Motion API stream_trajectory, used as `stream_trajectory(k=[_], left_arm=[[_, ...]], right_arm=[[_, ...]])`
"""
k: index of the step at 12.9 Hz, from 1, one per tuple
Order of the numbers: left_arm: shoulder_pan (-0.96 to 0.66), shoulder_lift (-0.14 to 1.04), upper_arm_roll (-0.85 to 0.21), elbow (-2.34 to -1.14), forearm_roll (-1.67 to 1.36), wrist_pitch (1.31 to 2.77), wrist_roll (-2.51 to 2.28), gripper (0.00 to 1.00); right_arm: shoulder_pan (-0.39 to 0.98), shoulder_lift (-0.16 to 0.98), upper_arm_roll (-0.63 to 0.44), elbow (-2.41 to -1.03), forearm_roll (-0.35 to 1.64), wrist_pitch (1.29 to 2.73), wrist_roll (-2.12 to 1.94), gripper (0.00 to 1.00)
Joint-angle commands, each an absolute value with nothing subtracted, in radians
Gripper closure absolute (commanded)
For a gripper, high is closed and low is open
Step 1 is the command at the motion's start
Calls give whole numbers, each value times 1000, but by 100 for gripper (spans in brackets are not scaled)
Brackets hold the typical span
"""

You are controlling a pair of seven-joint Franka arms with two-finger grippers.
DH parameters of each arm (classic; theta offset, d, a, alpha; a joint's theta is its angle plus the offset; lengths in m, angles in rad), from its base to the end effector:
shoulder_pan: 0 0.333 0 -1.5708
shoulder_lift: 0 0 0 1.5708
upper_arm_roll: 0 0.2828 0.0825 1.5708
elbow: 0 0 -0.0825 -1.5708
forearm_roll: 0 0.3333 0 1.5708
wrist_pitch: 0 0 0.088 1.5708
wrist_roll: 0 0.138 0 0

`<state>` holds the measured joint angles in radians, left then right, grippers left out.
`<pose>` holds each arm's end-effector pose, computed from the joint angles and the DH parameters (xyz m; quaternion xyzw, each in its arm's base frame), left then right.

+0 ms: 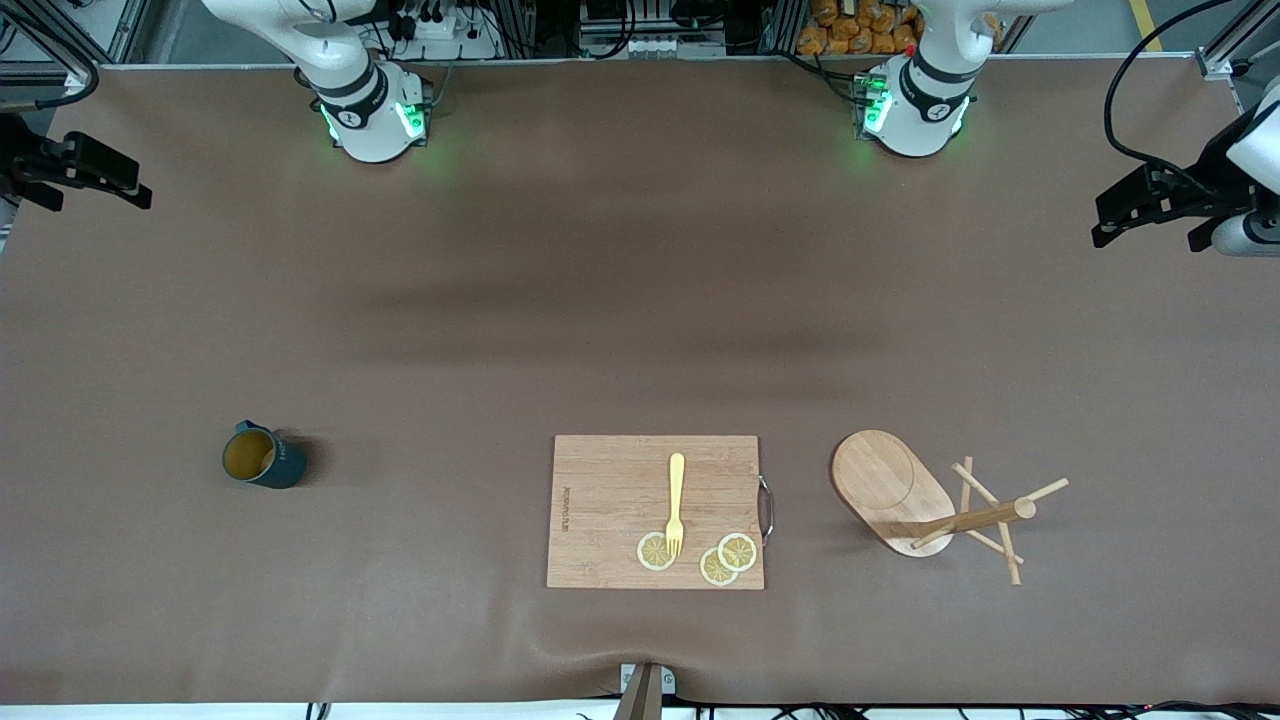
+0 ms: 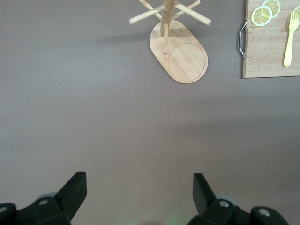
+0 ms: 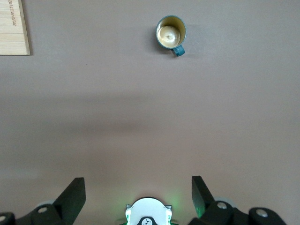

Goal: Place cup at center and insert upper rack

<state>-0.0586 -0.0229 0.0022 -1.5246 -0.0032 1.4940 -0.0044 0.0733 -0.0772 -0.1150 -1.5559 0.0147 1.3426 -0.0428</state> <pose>0.4889 -0.0281 0.5843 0.9997 -0.0261 -0.0039 0.0015 0.4529 -0.0187 0.5853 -0.9976 -0.0022 0.0677 0.0145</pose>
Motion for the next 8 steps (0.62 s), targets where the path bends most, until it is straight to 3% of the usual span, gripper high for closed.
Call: stream_trajectory(k=[1, 8], left_arm=[[-46, -20, -5, -1502, -15, 1473, -20, 0], [-43, -17, -3, -1483, -15, 1433, -20, 0]], right_arm=[[83, -80, -110, -1557, 0, 1341, -21, 0], [86, -45, -110, -1557, 6, 1362, -23, 0]])
